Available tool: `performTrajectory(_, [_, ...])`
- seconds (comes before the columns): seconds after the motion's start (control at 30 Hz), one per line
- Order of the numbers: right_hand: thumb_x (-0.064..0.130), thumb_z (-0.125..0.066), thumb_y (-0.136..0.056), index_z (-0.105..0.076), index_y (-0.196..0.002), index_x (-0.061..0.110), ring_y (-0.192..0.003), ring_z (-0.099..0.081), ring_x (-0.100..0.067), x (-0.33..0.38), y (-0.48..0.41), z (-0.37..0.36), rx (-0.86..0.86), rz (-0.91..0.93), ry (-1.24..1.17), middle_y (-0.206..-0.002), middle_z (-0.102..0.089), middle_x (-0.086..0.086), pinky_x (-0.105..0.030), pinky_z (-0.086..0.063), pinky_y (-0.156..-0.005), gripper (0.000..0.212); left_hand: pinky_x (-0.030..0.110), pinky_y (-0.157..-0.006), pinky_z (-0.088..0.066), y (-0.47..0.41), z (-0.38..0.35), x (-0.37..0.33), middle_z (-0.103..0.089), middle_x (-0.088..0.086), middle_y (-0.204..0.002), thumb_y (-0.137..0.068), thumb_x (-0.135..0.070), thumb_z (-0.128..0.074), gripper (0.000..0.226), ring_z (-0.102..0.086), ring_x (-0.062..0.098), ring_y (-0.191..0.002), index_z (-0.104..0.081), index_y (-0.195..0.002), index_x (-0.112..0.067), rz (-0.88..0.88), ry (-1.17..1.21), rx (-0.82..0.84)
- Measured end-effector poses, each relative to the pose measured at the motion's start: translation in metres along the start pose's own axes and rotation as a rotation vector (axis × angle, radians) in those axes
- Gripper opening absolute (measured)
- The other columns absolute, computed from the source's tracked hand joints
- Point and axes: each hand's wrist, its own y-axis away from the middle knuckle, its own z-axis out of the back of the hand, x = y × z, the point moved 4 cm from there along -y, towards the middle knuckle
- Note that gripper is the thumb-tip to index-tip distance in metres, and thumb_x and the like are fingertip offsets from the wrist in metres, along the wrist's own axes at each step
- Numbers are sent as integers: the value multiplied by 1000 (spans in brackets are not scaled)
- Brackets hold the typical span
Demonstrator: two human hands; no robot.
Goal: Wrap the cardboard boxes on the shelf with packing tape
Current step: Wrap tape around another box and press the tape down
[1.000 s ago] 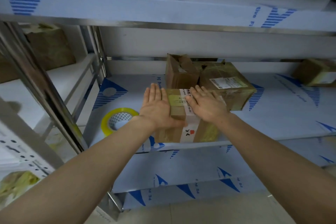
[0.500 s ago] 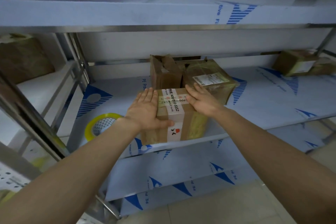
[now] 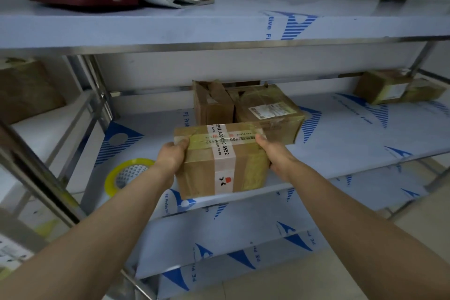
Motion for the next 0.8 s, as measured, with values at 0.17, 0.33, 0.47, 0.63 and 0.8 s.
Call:
performTrajectory(0.17, [74, -53, -74, -56, -129, 20, -116, -57, -22, 28, 19, 6, -27, 54, -73, -126, -62, -2, -44, -40, -106, 77, 40, -91, -50, 17, 5, -19, -68, 7, -108, -86, -40, -64, 38, -63, 22, -96, -59, -116, -18, -48, 148, 144])
performTrajectory(0.33, [51, -80, -65, -64, -112, 18, -108, -63, -18, 52, 34, -1, 129, 216, -155, -109, -71, 0, -43, -40, -107, 60, 36, -69, -49, 40, 19, -48, -73, 2, -89, -90, -39, -51, 26, -69, 20, -79, -63, -108, -25, -72, 331, 369])
performTrajectory(0.47, [52, -82, -52, -62, -117, 17, -113, -60, -20, 64, 46, -18, 200, 246, -229, -111, -71, 0, -48, -36, -109, 77, 36, -71, -44, 38, 39, -49, -71, -1, -81, -87, -42, -54, 20, -64, 18, -81, -63, -95, -26, -39, 267, 263])
performTrajectory(0.63, [43, -55, -89, -66, -111, 20, -99, -68, -17, 94, 59, -36, 332, 249, -509, -104, -73, -2, -34, -54, -77, 34, 33, -66, -47, 39, 68, -42, -71, 3, -92, -83, -55, -52, 36, -63, 23, -89, -67, -97, -25, -11, 387, 178])
performTrajectory(0.8, [33, -51, -96, -67, -106, 18, -96, -66, -18, 107, 59, -60, 311, 219, -571, -98, -73, -3, -32, -51, -70, 24, 41, -63, -53, 49, 85, -47, -74, 7, -93, -83, -71, -39, 54, -71, 27, -78, -68, -99, -28, -40, 483, 221])
